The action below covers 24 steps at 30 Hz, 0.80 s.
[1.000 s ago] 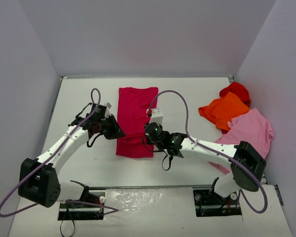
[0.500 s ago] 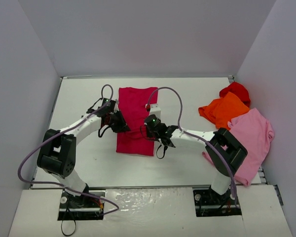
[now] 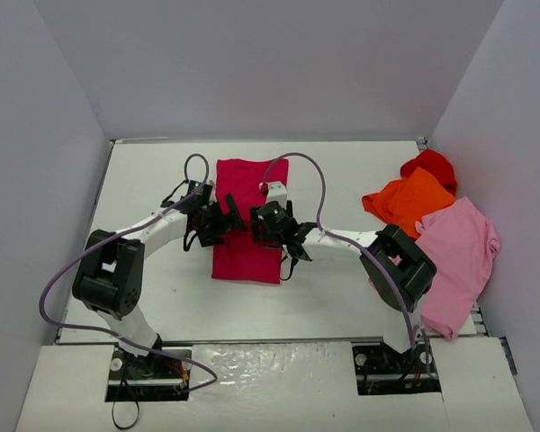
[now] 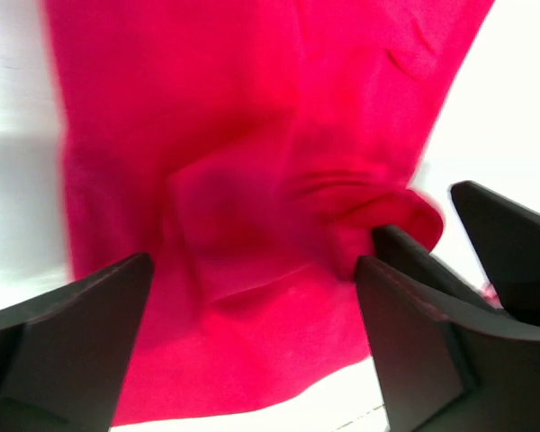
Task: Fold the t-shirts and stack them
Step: Fold the folded rectangular tshirt in 1/3 of the way
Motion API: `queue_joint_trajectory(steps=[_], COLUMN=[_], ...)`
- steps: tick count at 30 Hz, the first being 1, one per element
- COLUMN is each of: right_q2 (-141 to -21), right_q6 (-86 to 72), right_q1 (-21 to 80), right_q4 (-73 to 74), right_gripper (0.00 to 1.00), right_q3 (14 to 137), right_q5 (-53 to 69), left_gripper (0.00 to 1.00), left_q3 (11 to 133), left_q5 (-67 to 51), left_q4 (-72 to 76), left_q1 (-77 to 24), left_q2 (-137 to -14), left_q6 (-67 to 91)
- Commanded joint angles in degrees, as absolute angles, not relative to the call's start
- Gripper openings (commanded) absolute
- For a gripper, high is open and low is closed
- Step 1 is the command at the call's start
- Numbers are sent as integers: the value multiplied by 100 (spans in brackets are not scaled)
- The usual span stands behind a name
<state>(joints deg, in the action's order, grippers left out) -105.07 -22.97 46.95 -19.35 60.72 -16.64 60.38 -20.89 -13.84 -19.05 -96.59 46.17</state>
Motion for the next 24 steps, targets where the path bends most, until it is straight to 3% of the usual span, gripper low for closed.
queue_joint_trajectory(steps=[1, 4, 5, 14, 24], right_q2=[-10004, -9800, -9757, -9900, -10771], right_q6=[-2189, -2206, -2225, -2564, -2207], right_q1=[4833, 5163, 5194, 5361, 5096], right_q4=[-2042, -1634, -1534, -1413, -1824], right_gripper=[60, 11, 2, 0, 0], right_q3=[6345, 6381, 6368, 6040, 6436], right_q5=[-1898, -2063, -2108, -1872, -1712], left_gripper=[97, 97, 97, 97, 97], left_q3=[6100, 5965, 5912, 5084, 4730], left_q5=[-1548, -1492, -1473, -1556, -1786], left_q4=[-1415, -1444, -1469, -1694, -1758], left_q1=[-1872, -1872, -1872, -1872, -1872], left_q2=[-8950, -8565, -8454, -7296, -7232], left_q6=[4299, 4264, 4256, 4525, 4572])
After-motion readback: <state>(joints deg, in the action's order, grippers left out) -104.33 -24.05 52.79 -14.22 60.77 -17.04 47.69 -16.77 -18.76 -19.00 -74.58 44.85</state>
